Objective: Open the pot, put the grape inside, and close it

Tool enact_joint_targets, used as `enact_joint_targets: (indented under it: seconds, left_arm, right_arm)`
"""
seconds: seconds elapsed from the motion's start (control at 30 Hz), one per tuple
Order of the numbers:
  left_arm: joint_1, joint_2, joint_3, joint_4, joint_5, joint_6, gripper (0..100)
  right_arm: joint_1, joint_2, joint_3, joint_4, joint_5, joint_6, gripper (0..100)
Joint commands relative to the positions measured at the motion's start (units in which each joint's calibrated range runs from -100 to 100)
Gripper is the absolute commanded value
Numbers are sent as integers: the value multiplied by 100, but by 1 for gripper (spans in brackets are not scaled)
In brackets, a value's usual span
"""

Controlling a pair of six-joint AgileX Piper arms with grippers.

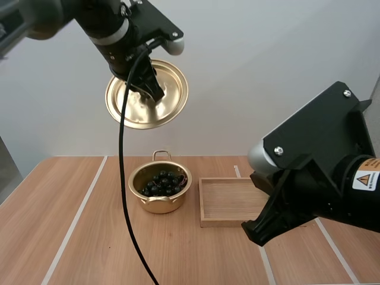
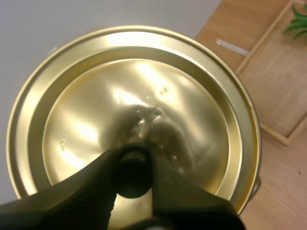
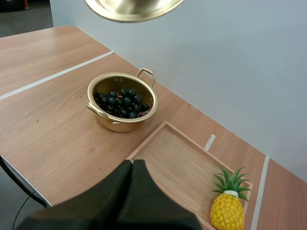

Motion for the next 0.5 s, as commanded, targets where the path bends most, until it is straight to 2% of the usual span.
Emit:
enact_joint_targets:
  seconds: [0.0,0.47]
  left_arm:
    - [-15,283,198,-220,0,182,0]
    - [-15,2068,365,-429,0,509,0]
  right_arm:
    - [-23,-37,19,6,0,4,0]
    - [-23,-37,19,-161,0,3,0]
